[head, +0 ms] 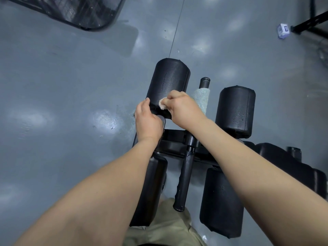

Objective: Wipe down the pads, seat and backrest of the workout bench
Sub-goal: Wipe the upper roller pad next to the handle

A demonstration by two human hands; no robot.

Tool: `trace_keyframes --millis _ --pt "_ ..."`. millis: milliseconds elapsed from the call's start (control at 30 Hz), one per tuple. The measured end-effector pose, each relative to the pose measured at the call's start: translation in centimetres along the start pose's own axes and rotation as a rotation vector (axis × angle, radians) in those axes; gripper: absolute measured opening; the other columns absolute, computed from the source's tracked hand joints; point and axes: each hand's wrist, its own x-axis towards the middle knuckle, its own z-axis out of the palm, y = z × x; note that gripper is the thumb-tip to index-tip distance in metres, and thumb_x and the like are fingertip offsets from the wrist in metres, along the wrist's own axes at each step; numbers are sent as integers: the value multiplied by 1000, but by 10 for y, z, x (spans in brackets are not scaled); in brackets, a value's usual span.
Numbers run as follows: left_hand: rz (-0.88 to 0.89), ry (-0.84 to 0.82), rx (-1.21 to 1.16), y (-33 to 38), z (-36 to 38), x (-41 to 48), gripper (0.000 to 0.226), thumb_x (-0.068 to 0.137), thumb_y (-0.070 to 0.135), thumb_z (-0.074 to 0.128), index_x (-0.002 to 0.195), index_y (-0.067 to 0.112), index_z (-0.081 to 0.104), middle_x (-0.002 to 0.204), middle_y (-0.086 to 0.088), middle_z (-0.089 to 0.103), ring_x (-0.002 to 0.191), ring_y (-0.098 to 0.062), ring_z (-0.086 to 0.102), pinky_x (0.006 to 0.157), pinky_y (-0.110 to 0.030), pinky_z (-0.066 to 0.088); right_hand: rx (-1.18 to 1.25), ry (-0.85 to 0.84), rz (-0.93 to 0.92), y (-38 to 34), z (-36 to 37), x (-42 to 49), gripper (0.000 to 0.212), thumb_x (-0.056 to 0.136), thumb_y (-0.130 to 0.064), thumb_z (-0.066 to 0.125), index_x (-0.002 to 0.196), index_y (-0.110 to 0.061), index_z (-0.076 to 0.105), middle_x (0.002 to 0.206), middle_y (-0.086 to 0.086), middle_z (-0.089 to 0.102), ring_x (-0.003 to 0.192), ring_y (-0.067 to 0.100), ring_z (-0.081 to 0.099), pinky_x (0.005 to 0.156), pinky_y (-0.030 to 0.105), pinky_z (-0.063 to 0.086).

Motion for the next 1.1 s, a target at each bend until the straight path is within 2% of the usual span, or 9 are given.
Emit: trace_keyframes --millis 133,333,467,633,767,833,933,1000,1100 --pt "5 -7 9 -1 0 0 64 83 3 40 147 7 44 148 -9 42 133 -30 42 110 -41 38 -44 -11 -49 3 -1 -4 37 76 10 61 96 -20 71 96 1 57 77 25 45 64 39 50" --pt "10 2 30 -3 2 1 62 85 4 51 146 8 45 147 -7 42 135 -28 42 110 -39 38 -90 -64 -105 2 -3 -9 38 78 9 60 99 -19 72 102 1 57 81 22 40 64 37 50" --pt "47 14 36 -4 1 0 59 85 -2 47 144 7 46 145 -8 44 137 -27 38 107 -23 31 -65 -115 -98 -3 -8 -16 28 81 0 57 94 -18 73 98 1 53 82 21 40 67 34 46" --pt "80 25 46 -5 2 -1 61 84 -3 43 144 6 46 142 -9 45 136 -27 35 102 -17 24 26 117 20 -2 -2 -19 26 83 -2 60 99 -13 77 86 5 48 75 22 43 65 31 42" --pt "77 35 55 -7 2 1 61 83 -4 44 143 5 47 139 -10 47 134 -27 36 101 -15 23 -45 -29 0 -5 -12 -10 28 88 -6 58 105 -17 77 88 0 42 75 23 45 68 31 43" --pt "98 47 57 -6 2 -1 60 82 -5 42 140 3 49 136 -12 48 132 -29 39 102 -18 25 -34 -53 16 -4 -25 -6 29 91 -10 56 106 -22 77 90 1 45 79 28 55 72 31 46" --pt "149 74 80 -4 2 -2 55 83 -7 41 136 1 52 131 -13 50 127 -31 41 106 -27 32 81 101 148 4 -47 13 26 94 -15 54 98 -27 76 84 4 59 84 21 58 73 26 49" --pt "171 83 99 -4 3 -2 51 85 -5 41 134 2 54 129 -11 51 124 -29 42 106 -33 38 160 176 259 15 -57 36 25 98 -20 53 86 -30 73 83 6 62 71 7 54 63 5 40" --pt "179 77 131 -6 5 -1 47 86 1 40 130 5 56 129 -8 51 121 -27 42 103 -43 44 98 198 307 41 -62 72 34 97 -13 48 68 -25 59 94 13 63 57 3 52 48 1 34"
